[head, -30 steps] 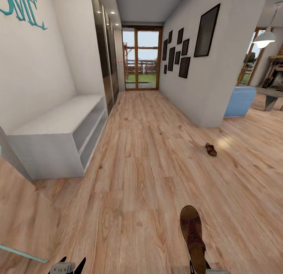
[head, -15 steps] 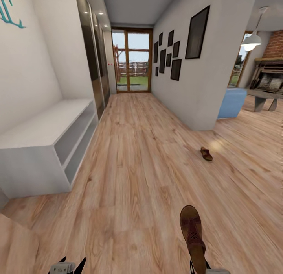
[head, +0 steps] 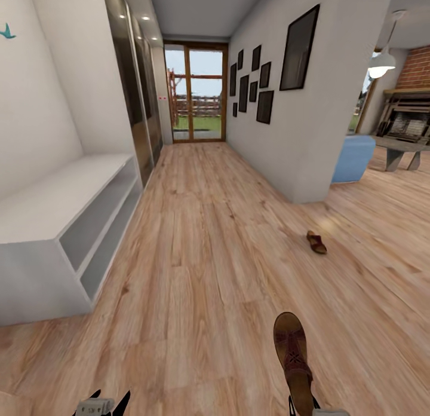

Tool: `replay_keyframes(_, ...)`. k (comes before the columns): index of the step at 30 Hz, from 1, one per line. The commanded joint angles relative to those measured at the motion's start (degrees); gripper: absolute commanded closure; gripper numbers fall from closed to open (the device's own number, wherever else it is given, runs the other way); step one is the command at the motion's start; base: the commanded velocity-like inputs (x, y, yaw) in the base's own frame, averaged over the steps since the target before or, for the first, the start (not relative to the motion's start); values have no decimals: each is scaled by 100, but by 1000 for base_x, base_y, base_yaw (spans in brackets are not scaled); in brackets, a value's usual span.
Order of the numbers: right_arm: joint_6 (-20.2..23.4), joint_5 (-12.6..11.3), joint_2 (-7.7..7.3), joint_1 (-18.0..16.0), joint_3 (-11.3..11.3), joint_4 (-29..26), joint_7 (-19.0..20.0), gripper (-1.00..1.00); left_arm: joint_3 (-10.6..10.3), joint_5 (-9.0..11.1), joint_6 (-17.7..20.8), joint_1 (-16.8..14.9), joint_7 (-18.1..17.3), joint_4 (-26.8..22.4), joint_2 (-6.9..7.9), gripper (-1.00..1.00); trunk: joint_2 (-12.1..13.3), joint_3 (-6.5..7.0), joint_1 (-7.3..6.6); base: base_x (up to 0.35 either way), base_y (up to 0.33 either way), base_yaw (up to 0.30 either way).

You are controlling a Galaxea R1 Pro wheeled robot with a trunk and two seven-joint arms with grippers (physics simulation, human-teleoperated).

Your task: Pick up the two gym shoes and the two sandals from the corridor floor and place them onto the hallstand (shoe rack) in the corridor, making sure they are on the rack and not on the floor. Arrange them so the two gym shoes are next to each other and the two sandals are next to each other.

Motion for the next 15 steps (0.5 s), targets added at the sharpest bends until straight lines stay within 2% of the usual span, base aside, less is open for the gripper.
replay_keyframes(1, 6, 12, -6, 0, 25, -6, -49, 100, 12, 50, 9, -3, -55, 5, -1, -100, -1, -4, 3, 340, 0, 0)
replay_keyframes(15, 8, 20, -6, 0, 33, -6, -41, 100, 12, 58, 2, -3, -56, 5, -1, -100, -1, 24, 3, 340, 0, 0)
